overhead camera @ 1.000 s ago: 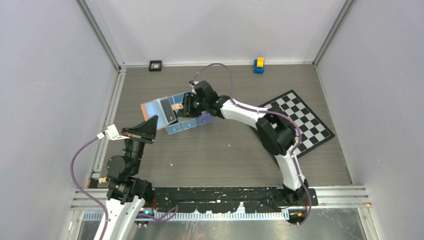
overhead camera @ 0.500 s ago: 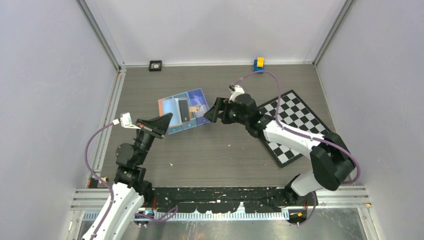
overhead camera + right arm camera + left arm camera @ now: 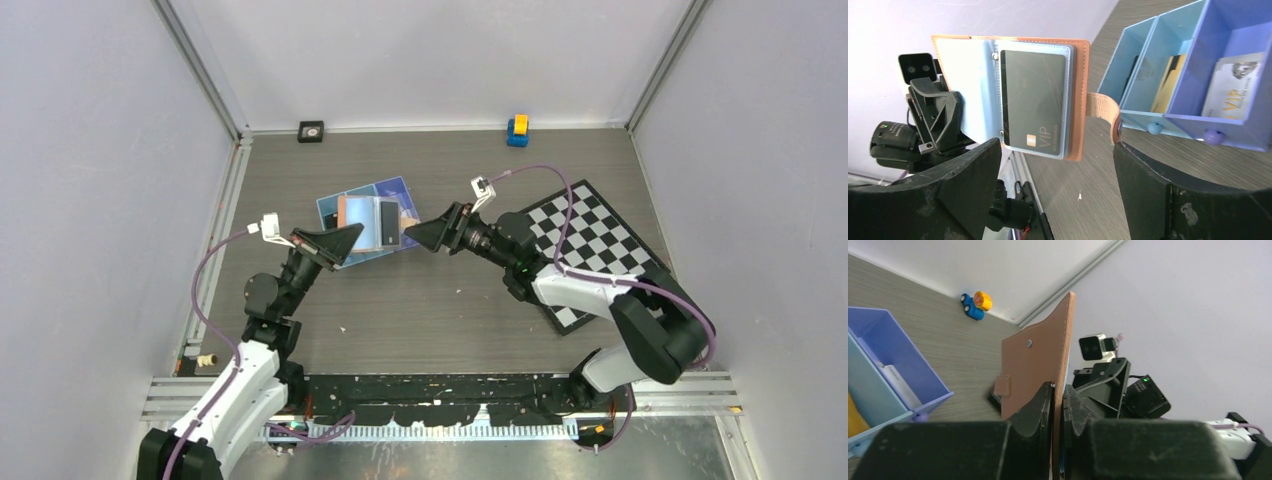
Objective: Take the credit cards out of the card holder
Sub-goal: Remove the credit card from the card holder.
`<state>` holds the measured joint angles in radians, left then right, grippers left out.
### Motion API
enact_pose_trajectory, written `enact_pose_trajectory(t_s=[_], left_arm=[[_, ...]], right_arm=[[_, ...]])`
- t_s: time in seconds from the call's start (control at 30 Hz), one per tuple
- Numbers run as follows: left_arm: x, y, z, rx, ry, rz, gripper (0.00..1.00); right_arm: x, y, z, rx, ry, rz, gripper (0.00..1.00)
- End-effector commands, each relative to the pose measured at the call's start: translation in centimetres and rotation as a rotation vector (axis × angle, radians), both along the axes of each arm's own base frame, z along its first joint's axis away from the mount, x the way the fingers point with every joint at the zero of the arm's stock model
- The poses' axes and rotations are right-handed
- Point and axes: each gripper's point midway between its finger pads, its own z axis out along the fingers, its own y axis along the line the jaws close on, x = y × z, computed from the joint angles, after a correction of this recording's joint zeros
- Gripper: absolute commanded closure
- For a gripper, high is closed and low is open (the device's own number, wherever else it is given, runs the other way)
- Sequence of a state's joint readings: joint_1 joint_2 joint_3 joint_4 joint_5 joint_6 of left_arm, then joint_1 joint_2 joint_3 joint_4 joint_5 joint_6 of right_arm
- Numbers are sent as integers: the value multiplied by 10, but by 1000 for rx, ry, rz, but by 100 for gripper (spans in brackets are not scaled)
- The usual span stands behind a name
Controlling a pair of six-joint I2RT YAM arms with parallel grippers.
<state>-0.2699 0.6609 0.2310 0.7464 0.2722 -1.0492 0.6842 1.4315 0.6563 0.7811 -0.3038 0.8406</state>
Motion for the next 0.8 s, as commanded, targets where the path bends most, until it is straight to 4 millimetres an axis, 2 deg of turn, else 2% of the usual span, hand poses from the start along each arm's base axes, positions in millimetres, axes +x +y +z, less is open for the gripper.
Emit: enact_pose_trajectory(t_s=[0.0, 0.17, 0.33, 0.53, 0.77], left_arm=[[-18, -5, 41, -70, -161, -77, 100], [-24, -11, 49, -88, -196, -131, 100], [-24, -16, 50, -108, -194, -169, 100], [-18, -21, 45, -117, -162, -200, 100], [-11, -21, 36, -97, -118, -175, 100]], right_arm=[[-9, 8, 31, 179, -69, 86, 13], [0, 9, 21, 162, -29, 66, 13], [-3, 12, 23, 183, -37, 101, 13], [-21, 19, 39, 274, -72, 227, 13], [-22, 14, 46, 286, -82, 239, 35]])
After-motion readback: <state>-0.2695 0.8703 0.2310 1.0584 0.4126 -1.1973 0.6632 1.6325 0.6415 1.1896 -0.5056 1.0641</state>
